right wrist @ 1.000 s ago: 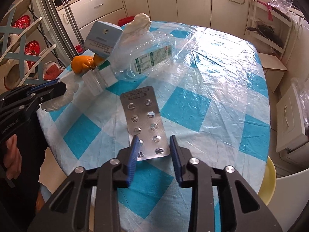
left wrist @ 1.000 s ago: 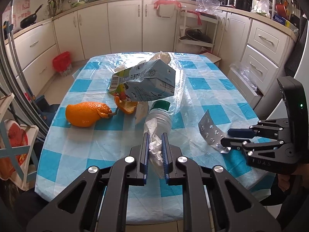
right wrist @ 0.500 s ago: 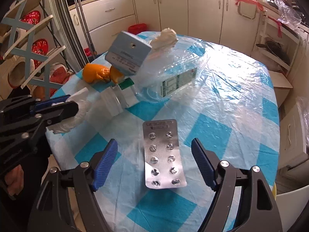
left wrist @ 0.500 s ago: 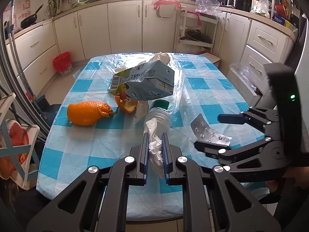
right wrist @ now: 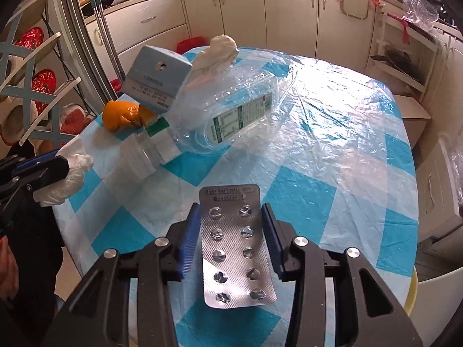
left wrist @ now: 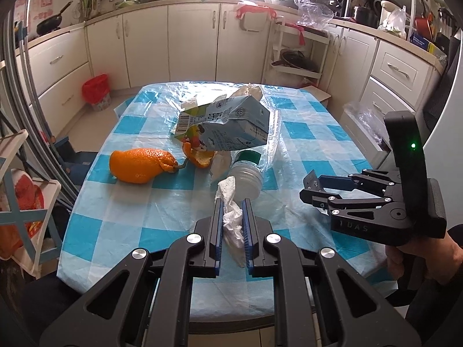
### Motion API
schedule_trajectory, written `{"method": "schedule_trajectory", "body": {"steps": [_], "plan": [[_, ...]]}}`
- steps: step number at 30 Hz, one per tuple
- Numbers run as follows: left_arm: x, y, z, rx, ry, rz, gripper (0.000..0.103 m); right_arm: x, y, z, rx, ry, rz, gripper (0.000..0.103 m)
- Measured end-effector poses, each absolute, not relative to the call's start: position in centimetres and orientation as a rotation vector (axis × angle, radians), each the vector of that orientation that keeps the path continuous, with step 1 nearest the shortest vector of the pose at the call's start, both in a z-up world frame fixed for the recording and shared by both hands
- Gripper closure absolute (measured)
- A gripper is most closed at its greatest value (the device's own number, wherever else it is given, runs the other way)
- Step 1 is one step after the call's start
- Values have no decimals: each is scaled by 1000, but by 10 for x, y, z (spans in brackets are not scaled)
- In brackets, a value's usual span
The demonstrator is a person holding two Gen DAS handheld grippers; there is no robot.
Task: Collect trash
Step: 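Lift the blister pack with the right tool while the left tool holds the tissue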
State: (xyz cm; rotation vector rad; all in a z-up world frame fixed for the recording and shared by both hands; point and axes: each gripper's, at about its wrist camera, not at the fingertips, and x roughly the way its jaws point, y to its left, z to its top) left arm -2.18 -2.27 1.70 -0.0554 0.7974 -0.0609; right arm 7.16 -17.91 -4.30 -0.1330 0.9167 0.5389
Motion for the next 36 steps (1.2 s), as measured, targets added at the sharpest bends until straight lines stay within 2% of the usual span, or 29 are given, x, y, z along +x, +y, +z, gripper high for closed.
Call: {"method": "schedule_trajectory", "body": {"steps": [8,36], "plan": [[-22,-30,18,-43,800,-71,91,65,-194,-23,-79,860,536,61],[-22,-33,17,-45,802,-77,91,61,-201,-15,-52,831,546,61]]}}
